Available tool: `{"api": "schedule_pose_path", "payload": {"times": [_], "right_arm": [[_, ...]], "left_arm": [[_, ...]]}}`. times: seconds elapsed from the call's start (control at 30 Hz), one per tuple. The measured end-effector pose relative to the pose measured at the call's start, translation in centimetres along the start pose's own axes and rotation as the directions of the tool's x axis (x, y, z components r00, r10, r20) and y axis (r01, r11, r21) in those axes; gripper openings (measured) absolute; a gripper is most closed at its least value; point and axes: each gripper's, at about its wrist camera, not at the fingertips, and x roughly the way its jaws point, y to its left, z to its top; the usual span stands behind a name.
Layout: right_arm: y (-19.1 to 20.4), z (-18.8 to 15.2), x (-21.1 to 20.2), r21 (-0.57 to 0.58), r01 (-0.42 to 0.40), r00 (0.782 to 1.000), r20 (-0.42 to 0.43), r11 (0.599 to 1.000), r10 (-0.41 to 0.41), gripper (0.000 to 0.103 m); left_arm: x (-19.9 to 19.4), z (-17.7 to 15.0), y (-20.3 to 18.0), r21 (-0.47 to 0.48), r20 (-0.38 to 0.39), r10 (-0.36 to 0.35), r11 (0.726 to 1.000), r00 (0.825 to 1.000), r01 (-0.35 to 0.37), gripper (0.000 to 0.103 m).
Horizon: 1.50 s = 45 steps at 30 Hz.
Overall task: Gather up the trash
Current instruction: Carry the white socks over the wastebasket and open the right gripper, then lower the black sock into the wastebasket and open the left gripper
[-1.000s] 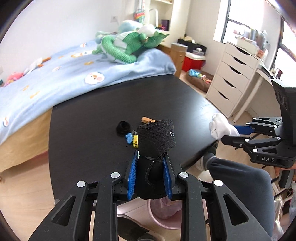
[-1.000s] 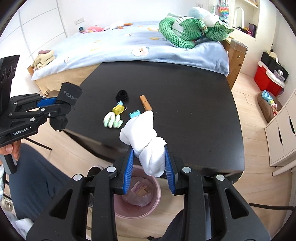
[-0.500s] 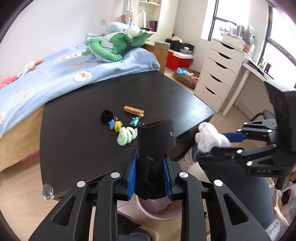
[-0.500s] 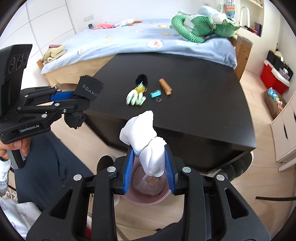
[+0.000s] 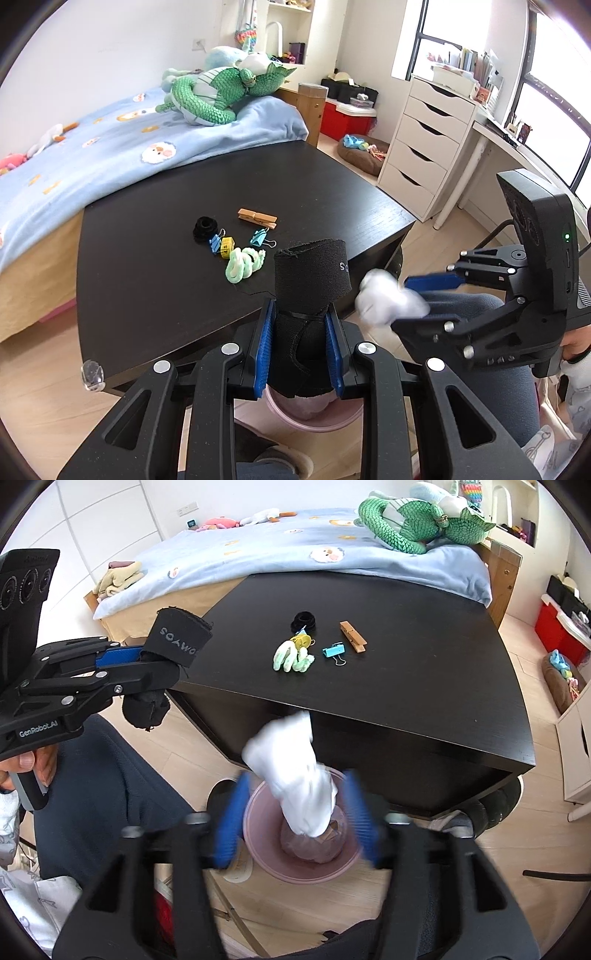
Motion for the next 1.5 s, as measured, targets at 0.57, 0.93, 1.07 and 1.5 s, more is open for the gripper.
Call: {"api": "schedule_pose_path", "payload": {"times": [0.57,0.93,1.07,1.5], "right_arm": [[-1.3,0.3,-1.9,0.060,0.052,0.997,0.050,0.997,-0.055,0.097],[-2.3,0.0,-2.8,0.094,0.095,0.993,0.060,0.991,-0.101,0.098],[-2.6,-0.2,-3.2,0.103,0.101,0.992,0.065,0.990,-0.108,0.098],[-3.6,-0.5,-4.1,0.135,0.111,0.989,0.080,0.985,-0.123,0.098]], "left_arm": [[0.4,-0.3,-1.1,0.029,-0.019,-0.035,0.999,0.999,0.035,0.025],[1.3,-0.7,-2.1,0.044,-0.042,-0.057,0.997,0.997,0.059,0.026],[1.6,-0.6,-2.5,0.054,-0.051,-0.062,0.996,0.997,0.065,0.026],[2.4,-0.6,-3.1,0.057,-0.051,-0.074,0.995,0.996,0.077,0.080]]}}
